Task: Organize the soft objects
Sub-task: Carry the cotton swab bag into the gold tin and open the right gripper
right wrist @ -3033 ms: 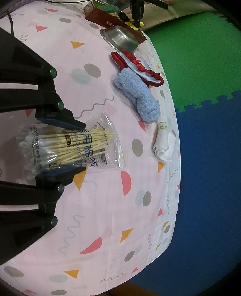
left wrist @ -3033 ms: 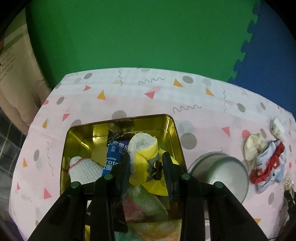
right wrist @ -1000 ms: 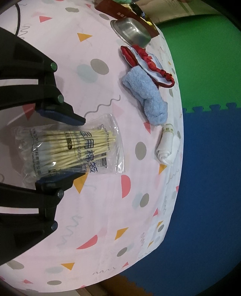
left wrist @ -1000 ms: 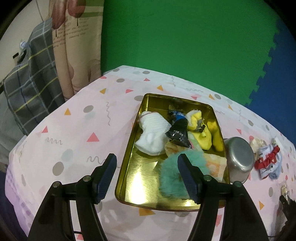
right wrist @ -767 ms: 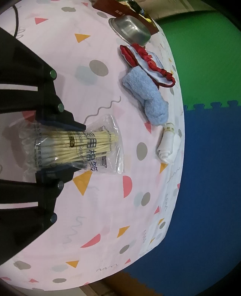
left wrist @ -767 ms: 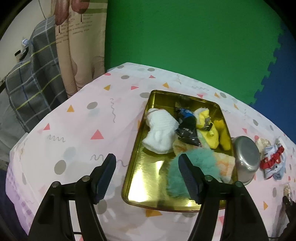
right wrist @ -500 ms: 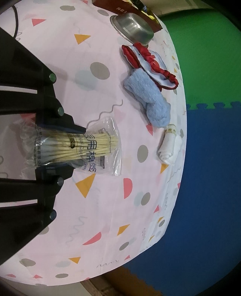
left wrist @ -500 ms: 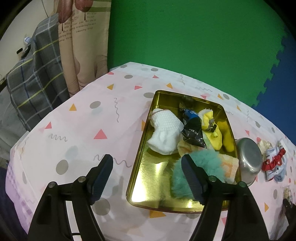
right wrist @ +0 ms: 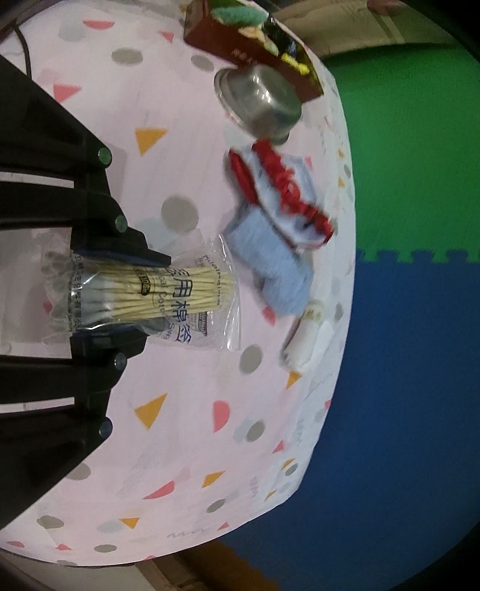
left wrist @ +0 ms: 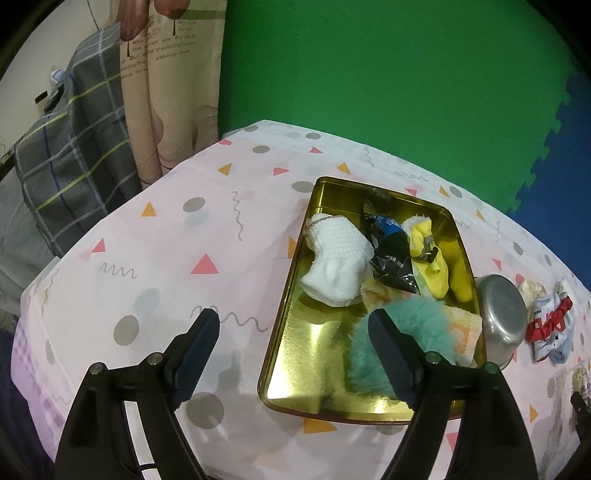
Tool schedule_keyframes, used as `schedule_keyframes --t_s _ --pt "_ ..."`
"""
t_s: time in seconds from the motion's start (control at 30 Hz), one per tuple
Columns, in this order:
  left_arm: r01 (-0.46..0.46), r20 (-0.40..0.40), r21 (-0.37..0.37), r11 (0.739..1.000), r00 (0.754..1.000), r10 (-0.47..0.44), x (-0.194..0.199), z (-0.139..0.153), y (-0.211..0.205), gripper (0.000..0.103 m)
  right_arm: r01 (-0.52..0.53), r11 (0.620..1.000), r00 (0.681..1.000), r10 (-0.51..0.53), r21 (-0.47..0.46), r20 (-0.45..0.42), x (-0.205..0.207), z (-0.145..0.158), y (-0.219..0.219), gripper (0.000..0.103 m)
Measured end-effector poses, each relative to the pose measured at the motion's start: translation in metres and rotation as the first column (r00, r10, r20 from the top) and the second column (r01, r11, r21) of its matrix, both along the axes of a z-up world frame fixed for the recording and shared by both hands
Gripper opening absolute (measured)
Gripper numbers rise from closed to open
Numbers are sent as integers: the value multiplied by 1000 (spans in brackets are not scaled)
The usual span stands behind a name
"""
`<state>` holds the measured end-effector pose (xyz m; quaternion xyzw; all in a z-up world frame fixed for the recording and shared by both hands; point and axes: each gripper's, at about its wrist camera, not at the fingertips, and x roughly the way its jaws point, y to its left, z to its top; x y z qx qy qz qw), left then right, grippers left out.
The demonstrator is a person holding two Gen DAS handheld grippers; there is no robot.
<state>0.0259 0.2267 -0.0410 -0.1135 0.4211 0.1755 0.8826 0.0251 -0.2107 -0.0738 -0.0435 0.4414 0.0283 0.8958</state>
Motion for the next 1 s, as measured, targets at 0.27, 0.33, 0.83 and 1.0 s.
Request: schedule_keyframes --t_s 0.27,0.33,0.83,1.0 --pt "-19 2 3 1000 1000 19 -2 1 6 84 -94 994 995 93 54 21 0 20 39 27" --pt "-28 4 2 1000 1000 28 -3 2 9 85 -119 990 993 118 69 26 2 24 48 27" --pt "-120 9 30 992 993 120 -12 8 43 86 -314 943 949 307 112 75 11 56 138 27" --pt "-143 -1 40 989 990 143 -14 8 55 87 -362 922 932 354 137 82 15 61 170 27"
